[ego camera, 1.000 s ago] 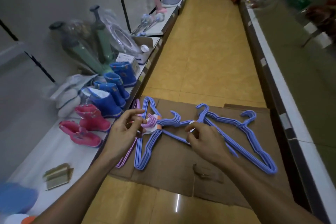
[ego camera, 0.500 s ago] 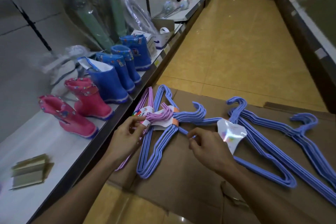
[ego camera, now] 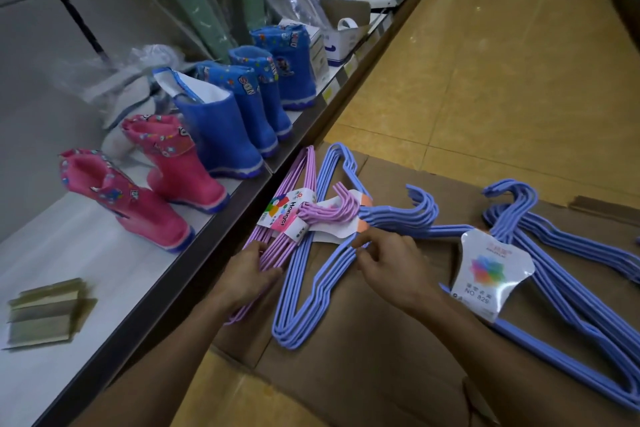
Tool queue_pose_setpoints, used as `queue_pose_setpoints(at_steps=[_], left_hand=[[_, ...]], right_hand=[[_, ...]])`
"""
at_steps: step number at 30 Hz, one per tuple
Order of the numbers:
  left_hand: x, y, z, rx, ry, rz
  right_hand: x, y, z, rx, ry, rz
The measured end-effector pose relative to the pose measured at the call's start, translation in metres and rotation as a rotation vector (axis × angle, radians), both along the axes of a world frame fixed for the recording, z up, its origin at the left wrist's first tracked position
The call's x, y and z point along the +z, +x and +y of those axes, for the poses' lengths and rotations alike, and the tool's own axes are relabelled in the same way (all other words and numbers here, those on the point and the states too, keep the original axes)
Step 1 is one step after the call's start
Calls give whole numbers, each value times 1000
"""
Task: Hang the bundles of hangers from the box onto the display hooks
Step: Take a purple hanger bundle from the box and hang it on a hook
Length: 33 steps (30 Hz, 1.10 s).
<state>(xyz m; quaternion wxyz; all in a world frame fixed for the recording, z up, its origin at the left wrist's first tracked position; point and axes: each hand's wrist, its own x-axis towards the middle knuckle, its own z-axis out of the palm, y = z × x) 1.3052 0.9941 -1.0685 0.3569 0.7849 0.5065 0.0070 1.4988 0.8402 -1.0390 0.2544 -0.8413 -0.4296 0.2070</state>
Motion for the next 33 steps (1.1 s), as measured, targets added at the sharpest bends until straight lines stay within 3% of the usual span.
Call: queue_pose_setpoints(at_steps=[5,12,20,23,28,33], left_hand=[[-21,-6,5,-44,-3,111],[-24,-11,9,-58,40,87],[-2,-10,4,-219,332,10],[3,-7,1,-203,314,-77],[18,1,-16,-144,346,-211],[36,8,-36,-152,386,-253]], right_hand=[[-9,1,12,22,-36,15],[-16,0,18,19,-58,65],[-13,-6,19,9,15,188],[-6,-7,25,-54,80,327],[8,-6,45,-268,200,825],[31,-14,70,-346,359,1065]])
